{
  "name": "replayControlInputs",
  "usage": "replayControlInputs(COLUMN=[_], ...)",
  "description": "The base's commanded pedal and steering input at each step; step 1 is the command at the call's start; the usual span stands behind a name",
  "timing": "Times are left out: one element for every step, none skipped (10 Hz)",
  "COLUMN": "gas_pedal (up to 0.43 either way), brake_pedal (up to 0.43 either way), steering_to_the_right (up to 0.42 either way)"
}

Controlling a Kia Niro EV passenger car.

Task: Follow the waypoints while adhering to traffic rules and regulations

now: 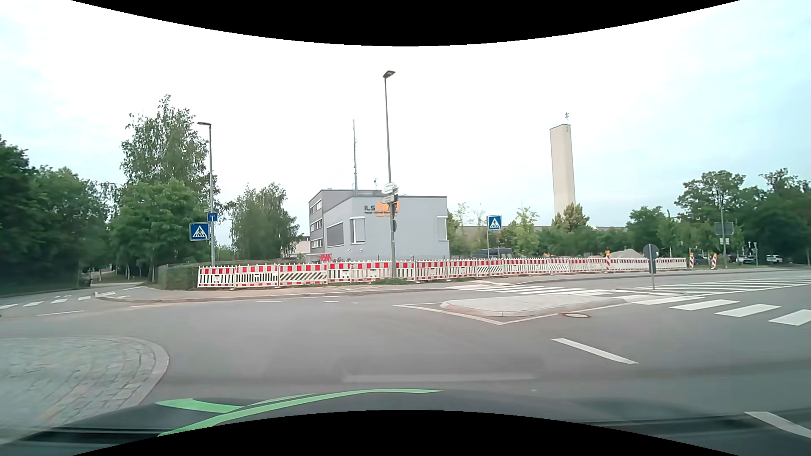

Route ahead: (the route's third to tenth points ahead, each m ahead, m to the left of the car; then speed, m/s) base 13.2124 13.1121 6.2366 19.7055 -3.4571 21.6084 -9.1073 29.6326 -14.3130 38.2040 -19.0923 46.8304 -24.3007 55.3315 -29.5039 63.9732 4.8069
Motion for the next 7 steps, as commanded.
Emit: replayControlInputs(gas_pedal=[0.0, 0.0, 0.0, 0.0, 0.0, 0.0, 0.0], brake_pedal=[0.0, 0.0, 0.0, 0.0, 0.0, 0.0, 0.0], steering_to_the_right=[-0.124, -0.159, -0.183, -0.216, -0.249, -0.277, -0.313])
